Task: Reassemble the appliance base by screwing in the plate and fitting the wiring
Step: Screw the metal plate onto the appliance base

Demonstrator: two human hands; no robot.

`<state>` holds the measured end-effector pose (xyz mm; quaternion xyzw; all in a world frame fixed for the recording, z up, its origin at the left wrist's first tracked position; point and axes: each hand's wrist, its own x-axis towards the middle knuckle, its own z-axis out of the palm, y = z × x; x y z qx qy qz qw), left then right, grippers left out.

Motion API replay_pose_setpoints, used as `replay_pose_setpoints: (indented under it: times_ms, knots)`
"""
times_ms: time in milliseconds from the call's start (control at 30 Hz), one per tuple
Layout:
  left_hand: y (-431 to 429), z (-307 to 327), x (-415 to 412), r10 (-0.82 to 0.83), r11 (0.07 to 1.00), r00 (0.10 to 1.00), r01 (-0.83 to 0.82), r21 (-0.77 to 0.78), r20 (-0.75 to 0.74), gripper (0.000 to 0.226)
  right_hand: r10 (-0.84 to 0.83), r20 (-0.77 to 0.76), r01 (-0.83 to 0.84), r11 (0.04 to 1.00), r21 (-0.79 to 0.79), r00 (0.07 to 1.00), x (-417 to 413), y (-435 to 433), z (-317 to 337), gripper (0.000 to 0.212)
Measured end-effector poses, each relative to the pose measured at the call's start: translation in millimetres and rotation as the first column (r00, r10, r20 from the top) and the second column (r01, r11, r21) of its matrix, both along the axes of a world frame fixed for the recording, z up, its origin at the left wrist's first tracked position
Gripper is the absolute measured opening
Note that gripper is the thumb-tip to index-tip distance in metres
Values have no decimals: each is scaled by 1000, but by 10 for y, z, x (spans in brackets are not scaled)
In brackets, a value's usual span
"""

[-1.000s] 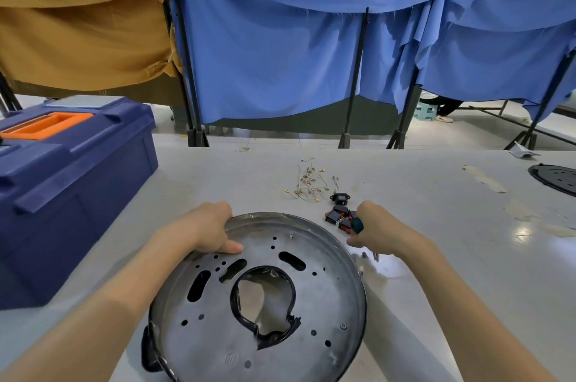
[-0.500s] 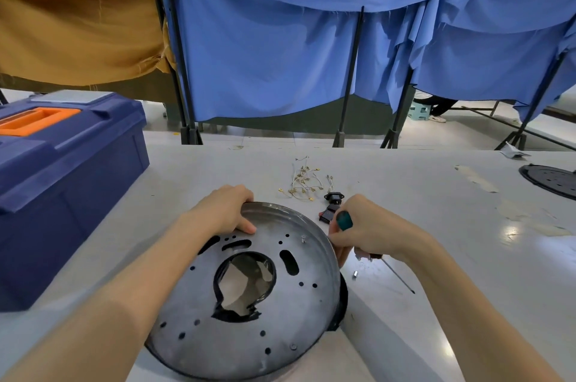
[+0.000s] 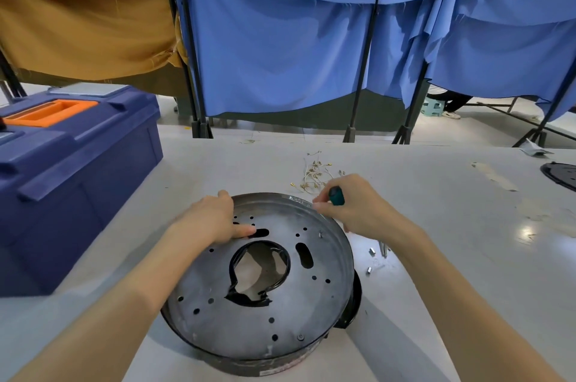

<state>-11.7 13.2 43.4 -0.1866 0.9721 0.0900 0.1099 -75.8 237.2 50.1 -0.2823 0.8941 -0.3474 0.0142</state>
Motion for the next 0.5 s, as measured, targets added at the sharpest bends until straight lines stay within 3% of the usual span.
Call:
replay_pose_setpoints:
  times_ms: [133,400,500]
  knots:
    - [-42,-5,-35,-37,998,999,38,41,-34,57,9,-4,-9,999,49,1000,12,-34,3,15]
    - [-93,-43,-279,-219,971,970,227,80,-103,76,71,212,-105,982,156,975,121,161,120,19]
    - [48,-76,-297,-304,953,927,293,-78,-219,88,148,373,-221,962,159,916,147,235,202,22]
